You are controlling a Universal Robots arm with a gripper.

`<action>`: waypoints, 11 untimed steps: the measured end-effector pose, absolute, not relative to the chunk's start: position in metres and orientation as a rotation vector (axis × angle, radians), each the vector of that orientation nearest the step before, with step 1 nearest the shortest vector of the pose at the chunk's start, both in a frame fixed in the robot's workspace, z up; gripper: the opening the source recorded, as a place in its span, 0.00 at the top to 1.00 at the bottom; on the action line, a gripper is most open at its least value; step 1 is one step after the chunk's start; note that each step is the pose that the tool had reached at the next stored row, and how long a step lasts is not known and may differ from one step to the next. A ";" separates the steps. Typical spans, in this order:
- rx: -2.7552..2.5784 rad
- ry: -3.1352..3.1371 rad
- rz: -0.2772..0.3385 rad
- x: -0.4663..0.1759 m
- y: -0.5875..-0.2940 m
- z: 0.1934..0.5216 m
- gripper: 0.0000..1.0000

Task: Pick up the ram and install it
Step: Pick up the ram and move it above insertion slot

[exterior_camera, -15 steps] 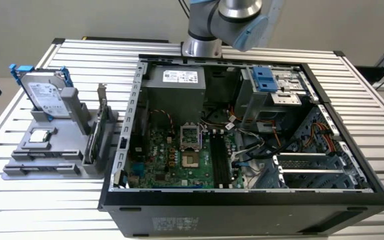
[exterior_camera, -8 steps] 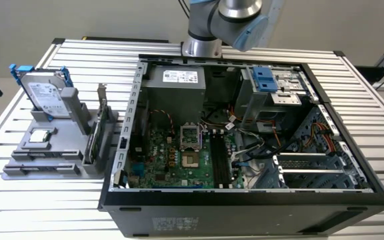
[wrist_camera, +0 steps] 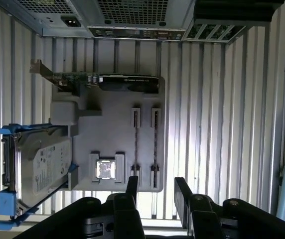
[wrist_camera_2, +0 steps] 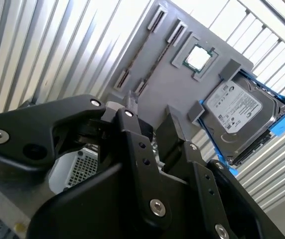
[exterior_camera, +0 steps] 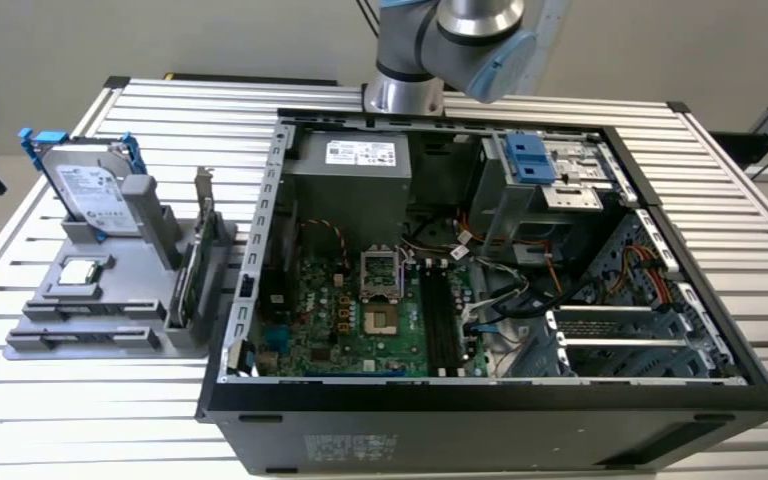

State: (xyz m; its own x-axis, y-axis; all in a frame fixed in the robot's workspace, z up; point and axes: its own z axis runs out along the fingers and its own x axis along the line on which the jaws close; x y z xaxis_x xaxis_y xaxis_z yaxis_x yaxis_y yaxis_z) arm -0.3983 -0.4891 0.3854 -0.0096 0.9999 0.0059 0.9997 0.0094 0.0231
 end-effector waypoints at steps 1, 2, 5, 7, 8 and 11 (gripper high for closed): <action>2.202 2.223 0.032 -0.398 -0.489 0.384 0.00; 2.202 2.223 0.032 -0.398 -0.489 0.383 0.00; 2.203 2.223 0.032 -0.398 -0.489 0.379 0.00; 2.203 2.223 0.032 -0.398 -0.489 0.377 0.00; 2.203 2.223 0.032 -0.398 -0.489 0.377 0.00; 2.202 2.223 0.032 -0.398 -0.489 0.374 0.00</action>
State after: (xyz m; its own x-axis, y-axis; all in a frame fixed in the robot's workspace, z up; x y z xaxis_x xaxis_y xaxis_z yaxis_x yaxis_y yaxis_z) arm -0.3983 -0.4891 0.3743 -0.0092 0.9999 0.0054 0.9997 0.0090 0.0231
